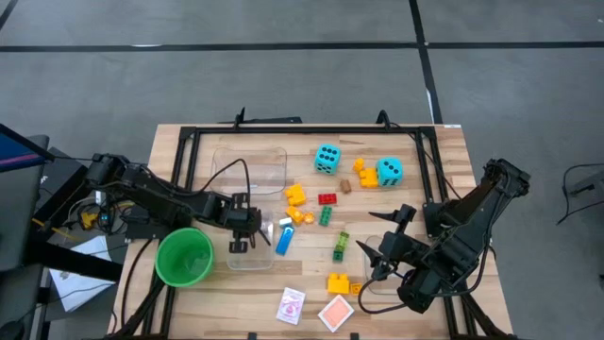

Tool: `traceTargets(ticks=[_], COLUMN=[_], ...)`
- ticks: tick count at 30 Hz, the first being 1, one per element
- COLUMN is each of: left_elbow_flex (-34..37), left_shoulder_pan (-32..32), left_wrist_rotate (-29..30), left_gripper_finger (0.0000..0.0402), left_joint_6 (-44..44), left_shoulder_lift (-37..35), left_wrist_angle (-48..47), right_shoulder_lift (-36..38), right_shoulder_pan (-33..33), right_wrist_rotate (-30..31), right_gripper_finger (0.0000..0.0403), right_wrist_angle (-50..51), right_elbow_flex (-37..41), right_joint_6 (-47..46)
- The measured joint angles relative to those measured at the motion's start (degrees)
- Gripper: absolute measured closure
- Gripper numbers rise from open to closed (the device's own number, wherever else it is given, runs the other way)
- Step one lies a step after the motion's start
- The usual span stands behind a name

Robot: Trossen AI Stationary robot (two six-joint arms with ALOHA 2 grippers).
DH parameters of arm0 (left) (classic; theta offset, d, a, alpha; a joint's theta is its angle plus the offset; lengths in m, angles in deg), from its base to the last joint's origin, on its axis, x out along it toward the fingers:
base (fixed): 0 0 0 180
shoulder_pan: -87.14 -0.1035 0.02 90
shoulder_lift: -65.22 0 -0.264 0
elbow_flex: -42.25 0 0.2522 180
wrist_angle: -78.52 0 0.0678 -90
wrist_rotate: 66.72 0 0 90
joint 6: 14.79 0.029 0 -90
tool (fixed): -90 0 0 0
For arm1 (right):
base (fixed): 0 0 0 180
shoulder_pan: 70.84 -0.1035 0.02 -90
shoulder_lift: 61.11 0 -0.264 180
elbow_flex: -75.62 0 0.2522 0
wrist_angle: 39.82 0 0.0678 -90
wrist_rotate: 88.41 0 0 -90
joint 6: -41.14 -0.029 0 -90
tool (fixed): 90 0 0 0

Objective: Pick & Place Toys
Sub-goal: Put the red playing card box into the bottom left transparent bin, then put the pink playing card box into the bottom left transparent bin

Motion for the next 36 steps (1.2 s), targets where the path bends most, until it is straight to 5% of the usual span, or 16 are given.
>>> traceTargets(ticks=[8,36], left_elbow_flex=[0.0,0.0], left_shoulder_pan=[-0.2,-0.2], left_wrist_rotate=[0.9,4.9], left_gripper_finger=[0.0320,0.0203], left_joint_6=[2.2,-0.3], left_shoulder_lift=[0.0,0.0], left_wrist_angle=[0.0,0.1], right_shoulder_lift=[0.0,0.0], right_shoulder_pan=[0.0,0.0], right_wrist_rotate=[0.0,0.0], right_gripper_finger=[0.0047,0.0047], right_wrist_angle=[0.0,0.0], right_elbow_flex=[0.0,0.0], right_joint_6=[0.0,0.0])
